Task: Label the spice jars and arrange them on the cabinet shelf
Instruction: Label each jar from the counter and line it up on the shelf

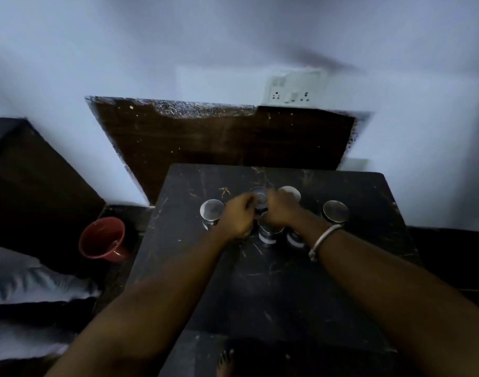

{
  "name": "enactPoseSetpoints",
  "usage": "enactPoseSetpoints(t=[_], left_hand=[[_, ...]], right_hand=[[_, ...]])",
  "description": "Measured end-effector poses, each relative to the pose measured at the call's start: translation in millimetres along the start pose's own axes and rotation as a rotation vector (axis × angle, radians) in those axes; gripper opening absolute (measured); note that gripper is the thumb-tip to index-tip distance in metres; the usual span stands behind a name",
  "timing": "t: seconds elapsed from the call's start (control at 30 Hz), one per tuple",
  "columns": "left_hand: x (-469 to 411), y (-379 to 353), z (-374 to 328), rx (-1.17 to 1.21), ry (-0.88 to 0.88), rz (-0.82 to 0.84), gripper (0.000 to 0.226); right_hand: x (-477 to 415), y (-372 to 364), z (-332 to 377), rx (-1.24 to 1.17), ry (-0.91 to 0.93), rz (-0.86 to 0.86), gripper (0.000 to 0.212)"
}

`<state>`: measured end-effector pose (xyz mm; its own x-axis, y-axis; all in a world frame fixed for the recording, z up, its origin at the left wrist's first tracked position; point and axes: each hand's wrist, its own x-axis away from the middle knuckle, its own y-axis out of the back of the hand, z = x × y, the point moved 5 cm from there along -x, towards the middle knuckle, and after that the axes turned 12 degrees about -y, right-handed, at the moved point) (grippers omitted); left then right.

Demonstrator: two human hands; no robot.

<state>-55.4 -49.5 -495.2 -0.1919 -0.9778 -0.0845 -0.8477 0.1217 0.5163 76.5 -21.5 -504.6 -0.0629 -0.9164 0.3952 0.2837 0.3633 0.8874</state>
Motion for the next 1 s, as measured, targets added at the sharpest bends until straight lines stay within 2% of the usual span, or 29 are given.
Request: enactPoseSetpoints(t=[0.07,0.13,0.27,0.33,0.4,0.5,0.57,0.63,0.8,1.0], left_hand=[[15.9,-18.9,24.1,-0.089,0.046,0.087,0.022],[31.1,-43.7,58.3,-0.123,0.101,0.176,0.023],[38.4,-52.9,84.5,-0.079,0.167,0.170,0.027],[38.5,-52.6,82.7,-0.035,0.156,0.158,0.027],[36.4,-42.7,65.7,0.070,0.108,0.131,0.032],[27.1,-7.9,16.6,0.332,-0.002,0.057,0.037],[15.4,25.5,-31.9,0.406,-0.148,0.029,0.036],[4.6,61.1,-82.5,0.462,-0.240,-0.031,0.037],[-9.2,149.5,-213.3,0.554,-0.445,-0.184,0.037],[-3.6,213.6,-324.6,0.541,-0.604,-0.254,0.051]], right_hand=[[-4.1,-41.9,-17.9,0.136,-0.007,0.041,0.081],[-8.4,-66.5,-28.3,0.208,0.016,-0.034,0.078],[-9.6,-70.6,-31.7,0.135,0.064,-0.161,0.063],[-4.8,-57.3,-29.1,0.110,0.100,-0.151,0.062],[3.2,-30.7,-27.2,-0.024,0.122,-0.096,0.056],[25.2,31.5,-17.7,-0.357,0.194,0.043,0.047],[48.8,87.2,-5.9,-0.517,0.266,0.036,0.056],[74.7,144.0,6.6,-0.657,0.345,-0.039,0.063],[140.8,263.9,34.3,-1.004,0.552,-0.216,0.055],[208.7,331.8,54.9,-1.228,0.726,-0.402,0.063]])
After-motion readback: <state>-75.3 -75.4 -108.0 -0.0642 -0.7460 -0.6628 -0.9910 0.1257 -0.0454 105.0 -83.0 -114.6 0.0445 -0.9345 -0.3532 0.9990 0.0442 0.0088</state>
